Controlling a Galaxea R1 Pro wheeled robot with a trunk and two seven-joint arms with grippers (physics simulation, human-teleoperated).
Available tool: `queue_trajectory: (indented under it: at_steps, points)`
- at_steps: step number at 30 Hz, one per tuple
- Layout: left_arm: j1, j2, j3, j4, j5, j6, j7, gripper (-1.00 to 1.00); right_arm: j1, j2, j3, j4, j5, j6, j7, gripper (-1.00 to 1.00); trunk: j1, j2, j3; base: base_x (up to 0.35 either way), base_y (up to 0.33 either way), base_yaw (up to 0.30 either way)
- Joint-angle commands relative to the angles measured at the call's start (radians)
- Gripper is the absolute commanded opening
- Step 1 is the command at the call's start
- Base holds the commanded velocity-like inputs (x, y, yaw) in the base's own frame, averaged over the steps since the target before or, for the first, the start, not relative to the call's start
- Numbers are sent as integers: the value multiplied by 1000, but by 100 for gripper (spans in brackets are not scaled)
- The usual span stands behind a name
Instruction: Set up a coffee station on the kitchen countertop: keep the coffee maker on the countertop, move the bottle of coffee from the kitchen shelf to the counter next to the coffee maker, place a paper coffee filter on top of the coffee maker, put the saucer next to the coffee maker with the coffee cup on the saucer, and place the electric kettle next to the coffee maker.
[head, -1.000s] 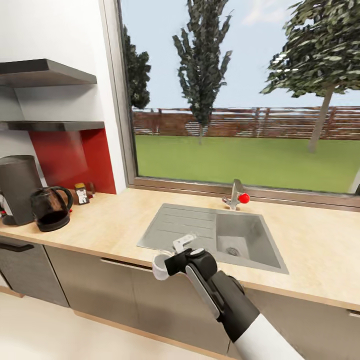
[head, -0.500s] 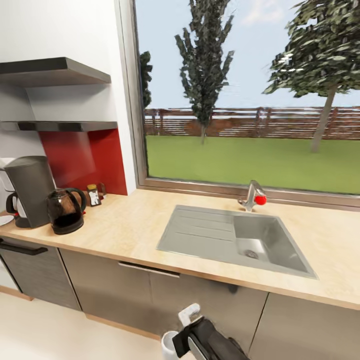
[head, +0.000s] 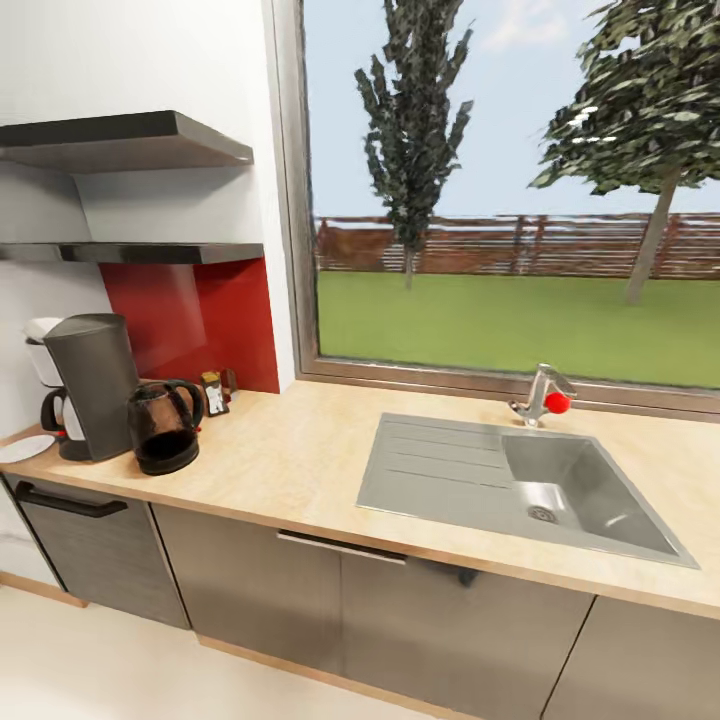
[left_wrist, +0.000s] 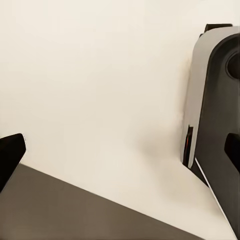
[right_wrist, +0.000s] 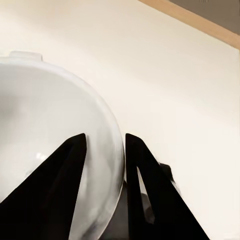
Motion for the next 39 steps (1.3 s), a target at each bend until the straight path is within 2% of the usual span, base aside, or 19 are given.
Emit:
queue_trajectory:
  at_steps: [1, 18, 39]
  points:
    - [0, 0, 8, 2, -10, -4, 2, 100, -1, 0, 7, 1, -9, 5, -6, -100, 0, -2, -2, 1, 338, 0]
    - [-6, -3, 7, 2, -9, -1, 2, 100, 0, 0, 6, 8, -11, 5, -7, -100, 0, -2, -3, 72, 338, 0]
    - [-6, -3, 8, 2, -9, -1, 2, 100, 0, 0, 6, 8, -11, 6, -7, -100, 0, -2, -34, 39, 338, -9]
